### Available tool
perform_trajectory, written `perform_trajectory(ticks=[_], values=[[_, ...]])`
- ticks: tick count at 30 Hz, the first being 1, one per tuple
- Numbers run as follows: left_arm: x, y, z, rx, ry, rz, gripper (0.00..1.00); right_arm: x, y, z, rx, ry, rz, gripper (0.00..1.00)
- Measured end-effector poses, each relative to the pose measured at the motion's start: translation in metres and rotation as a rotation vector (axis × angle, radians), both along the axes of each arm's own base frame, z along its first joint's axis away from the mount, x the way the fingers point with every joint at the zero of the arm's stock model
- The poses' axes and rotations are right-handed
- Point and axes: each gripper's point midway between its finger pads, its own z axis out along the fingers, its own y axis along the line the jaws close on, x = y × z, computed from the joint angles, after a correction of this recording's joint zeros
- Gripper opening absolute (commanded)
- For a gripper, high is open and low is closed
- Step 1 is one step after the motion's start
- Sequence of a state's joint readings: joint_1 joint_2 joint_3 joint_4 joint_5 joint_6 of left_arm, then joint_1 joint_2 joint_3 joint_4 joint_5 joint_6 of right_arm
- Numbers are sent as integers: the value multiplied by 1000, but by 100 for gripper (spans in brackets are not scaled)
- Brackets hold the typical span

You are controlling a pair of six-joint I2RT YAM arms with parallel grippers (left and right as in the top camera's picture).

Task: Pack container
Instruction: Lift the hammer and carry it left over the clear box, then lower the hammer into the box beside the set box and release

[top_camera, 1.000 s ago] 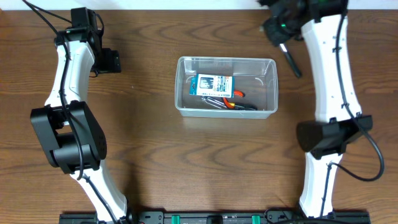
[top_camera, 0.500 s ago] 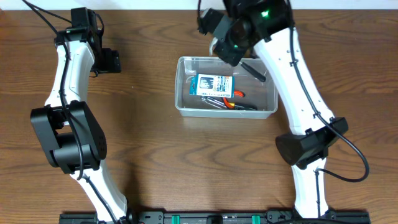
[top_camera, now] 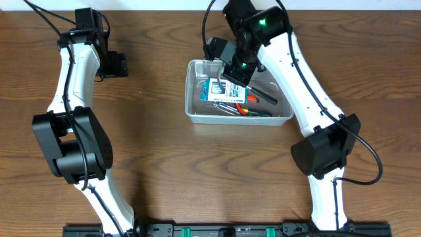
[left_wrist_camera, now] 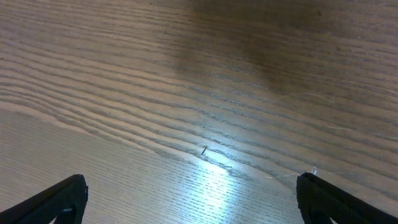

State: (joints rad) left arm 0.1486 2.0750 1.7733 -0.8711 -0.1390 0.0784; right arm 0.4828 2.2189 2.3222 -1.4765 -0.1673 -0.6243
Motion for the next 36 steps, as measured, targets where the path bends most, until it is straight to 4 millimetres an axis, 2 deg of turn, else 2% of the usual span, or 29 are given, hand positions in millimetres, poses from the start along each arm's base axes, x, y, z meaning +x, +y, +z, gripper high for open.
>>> perform_trajectory(ticks=[14,28,36], values=[[0,0,0,0,0,0,98,-7,2,-45,-8,70,20,1],[0,0,0,0,0,0,98,1,14,-49,51,47,29,1],[0,0,0,0,0,0,98,-7,11,-72,39,86,34,1]])
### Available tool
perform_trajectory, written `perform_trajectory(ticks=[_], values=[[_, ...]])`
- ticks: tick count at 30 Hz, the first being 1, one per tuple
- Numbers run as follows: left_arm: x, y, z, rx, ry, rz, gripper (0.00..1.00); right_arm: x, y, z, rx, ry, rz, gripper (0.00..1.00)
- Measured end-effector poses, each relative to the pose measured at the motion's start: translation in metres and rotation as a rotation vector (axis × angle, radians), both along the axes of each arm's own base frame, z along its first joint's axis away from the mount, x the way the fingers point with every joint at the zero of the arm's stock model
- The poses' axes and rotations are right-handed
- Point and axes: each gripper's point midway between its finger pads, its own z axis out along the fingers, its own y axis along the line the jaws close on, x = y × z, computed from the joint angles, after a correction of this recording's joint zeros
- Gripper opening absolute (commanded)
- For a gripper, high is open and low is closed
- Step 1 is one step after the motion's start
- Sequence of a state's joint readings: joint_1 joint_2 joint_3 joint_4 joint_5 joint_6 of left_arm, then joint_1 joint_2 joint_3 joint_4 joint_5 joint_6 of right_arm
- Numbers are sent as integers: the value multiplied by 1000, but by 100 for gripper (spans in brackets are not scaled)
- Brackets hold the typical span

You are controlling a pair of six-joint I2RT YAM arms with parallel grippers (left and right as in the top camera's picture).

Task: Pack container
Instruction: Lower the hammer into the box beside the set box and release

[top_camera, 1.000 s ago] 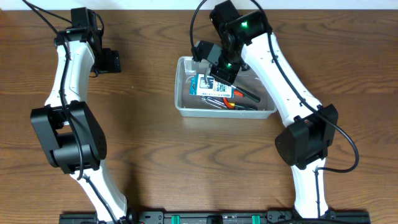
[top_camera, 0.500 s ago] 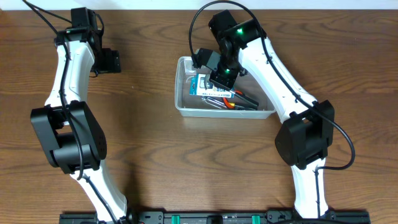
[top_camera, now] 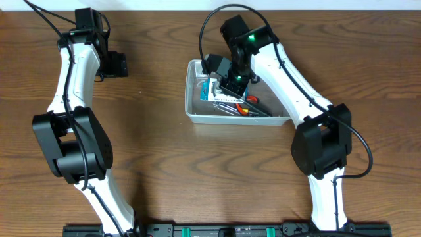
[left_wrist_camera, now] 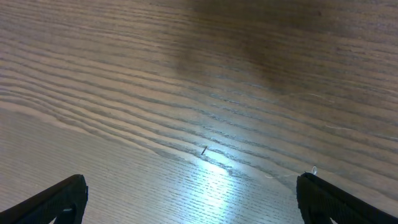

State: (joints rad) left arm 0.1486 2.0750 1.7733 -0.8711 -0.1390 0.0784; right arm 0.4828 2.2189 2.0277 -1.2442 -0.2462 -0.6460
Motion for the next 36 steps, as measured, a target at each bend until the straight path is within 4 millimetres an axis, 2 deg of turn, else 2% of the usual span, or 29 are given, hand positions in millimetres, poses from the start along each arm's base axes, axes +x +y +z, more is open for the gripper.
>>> perform_trajectory(ticks=[5,21,29,36], values=[[0,0,0,0,0,0,98,-5,-5,-10,-23,20,1,1],[0,0,0,0,0,0,98,3,-14,-10,-23,11,-16,1],[0,0,0,0,0,0,98,9,-24,-10,-22,9,-41,1],[0,0,0,0,0,0,98,9,-27,-28,-40,45,-45,1]])
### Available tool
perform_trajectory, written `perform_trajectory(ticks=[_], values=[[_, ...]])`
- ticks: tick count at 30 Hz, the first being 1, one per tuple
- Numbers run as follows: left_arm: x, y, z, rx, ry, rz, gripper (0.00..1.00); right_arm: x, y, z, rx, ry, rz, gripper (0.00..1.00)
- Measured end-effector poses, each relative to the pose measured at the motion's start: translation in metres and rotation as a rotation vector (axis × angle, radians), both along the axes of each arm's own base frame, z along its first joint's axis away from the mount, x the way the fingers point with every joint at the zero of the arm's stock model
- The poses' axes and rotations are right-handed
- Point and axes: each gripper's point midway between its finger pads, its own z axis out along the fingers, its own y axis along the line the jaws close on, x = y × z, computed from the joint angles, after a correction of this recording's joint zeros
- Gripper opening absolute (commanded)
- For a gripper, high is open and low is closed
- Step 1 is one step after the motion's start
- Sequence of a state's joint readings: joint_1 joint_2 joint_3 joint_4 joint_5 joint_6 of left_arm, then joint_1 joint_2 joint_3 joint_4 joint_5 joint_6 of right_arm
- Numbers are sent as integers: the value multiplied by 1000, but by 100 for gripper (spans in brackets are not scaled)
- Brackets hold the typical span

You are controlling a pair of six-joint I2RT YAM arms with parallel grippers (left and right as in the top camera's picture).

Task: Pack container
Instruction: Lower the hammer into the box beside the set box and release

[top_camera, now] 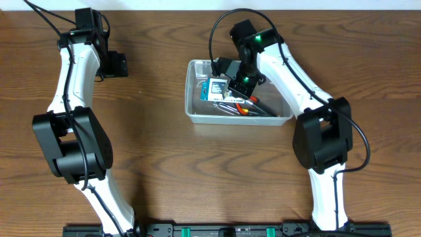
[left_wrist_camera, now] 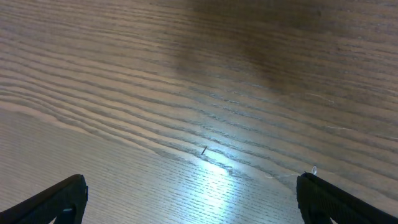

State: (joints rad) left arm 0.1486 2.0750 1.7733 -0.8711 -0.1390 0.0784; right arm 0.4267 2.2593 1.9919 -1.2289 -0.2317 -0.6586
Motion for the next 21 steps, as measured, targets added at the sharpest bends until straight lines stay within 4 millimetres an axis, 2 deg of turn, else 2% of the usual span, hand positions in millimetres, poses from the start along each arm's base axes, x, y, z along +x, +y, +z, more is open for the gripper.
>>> perform_trajectory(ticks=[5,9,14,16,17,21], values=[[0,0,0,0,0,0,98,-1,0,-10,-8,18,1,12],[0,0,0,0,0,0,98,-1,0,-10,-8,18,4,17],[0,0,0,0,0,0,98,0,0,-10,-6,14,4,27],[0,0,0,0,0,0,98,1,0,-10,-5,11,5,41],[0,0,0,0,0,0,98,1,0,-10,-5,10,4,52],[0,0,0,0,0,0,98,4,2,-9,1,1,-14,82]])
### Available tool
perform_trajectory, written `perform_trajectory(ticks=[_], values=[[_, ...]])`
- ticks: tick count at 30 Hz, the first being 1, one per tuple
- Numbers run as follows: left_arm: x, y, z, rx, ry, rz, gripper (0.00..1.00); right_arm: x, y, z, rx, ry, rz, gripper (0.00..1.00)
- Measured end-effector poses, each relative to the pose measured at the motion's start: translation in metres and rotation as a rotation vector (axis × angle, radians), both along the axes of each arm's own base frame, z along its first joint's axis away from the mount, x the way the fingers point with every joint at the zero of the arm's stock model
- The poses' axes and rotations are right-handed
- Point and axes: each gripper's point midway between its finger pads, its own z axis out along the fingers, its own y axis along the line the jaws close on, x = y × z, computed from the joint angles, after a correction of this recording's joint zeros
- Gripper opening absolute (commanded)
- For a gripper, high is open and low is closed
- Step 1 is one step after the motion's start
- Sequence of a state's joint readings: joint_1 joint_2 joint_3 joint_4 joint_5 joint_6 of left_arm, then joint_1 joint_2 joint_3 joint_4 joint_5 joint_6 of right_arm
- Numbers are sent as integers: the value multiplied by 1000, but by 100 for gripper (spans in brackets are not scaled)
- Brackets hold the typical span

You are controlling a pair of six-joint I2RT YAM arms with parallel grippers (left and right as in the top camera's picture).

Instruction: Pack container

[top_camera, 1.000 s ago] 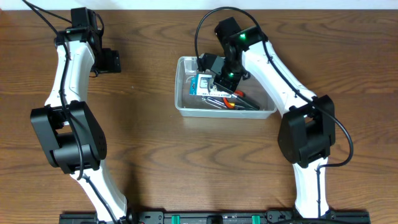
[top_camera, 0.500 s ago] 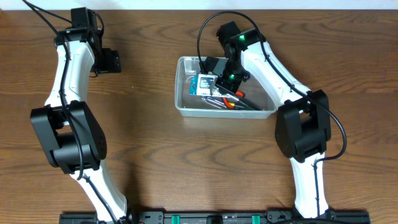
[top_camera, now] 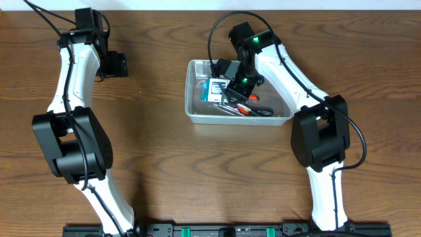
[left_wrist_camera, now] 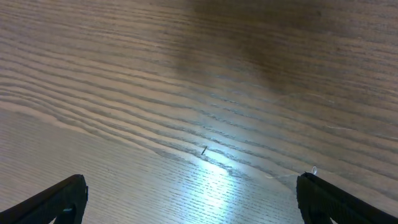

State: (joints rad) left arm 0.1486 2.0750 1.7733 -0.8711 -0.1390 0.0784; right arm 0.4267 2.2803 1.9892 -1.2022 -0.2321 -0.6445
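Observation:
A clear plastic container [top_camera: 195,113] stands at the middle back of the table. In it lie a blue-and-white packet [top_camera: 215,88], an orange-handled tool [top_camera: 250,98] and some metal pieces [top_camera: 229,109]. My right gripper [top_camera: 235,87] hangs inside the container, just right of the packet; from above its fingers cannot be made out. My left gripper [left_wrist_camera: 191,186] is open over bare wood at the far left, seen from overhead as the left gripper [top_camera: 117,64], with nothing between its fingers [left_wrist_camera: 69,193].
The wooden table [top_camera: 158,151] stretches around the container. A black rail [top_camera: 223,230] runs along the front edge. The right arm's cable [top_camera: 217,26] loops above the container's back edge.
The right gripper has shifted very slightly within the container, staying beside the packet. The packet lies in the container's left part as before. The left arm has not moved.
At first my right gripper was over the container with the blue-and-white packet right under it. Then it was low at the container's left end with the packet. Afterwards the packet lay in the left part and the gripper stood to its right, as now.

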Motion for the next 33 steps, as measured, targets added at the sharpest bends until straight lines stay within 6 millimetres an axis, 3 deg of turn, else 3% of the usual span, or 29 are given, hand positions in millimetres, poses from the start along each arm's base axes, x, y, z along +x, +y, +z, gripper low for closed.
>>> perform_trajectory(ticks=[4,6,11,14,17,21,26,33], values=[[0,0,0,0,0,0,98,9,4,13,14,-21,-49,99],[0,0,0,0,0,0,98,18,8,31,33,-54,-71,99],[0,0,0,0,0,0,98,46,20,105,120,-199,-133,99],[0,0,0,0,0,0,98,52,14,148,147,-264,-198,99],[0,0,0,0,0,0,98,57,-9,179,122,-316,-318,99],[0,0,0,0,0,0,98,58,-62,205,57,-348,-501,99],[0,0,0,0,0,0,98,57,-120,227,28,-366,-697,99],[0,0,0,0,0,0,98,58,-175,247,53,-391,-910,99]])
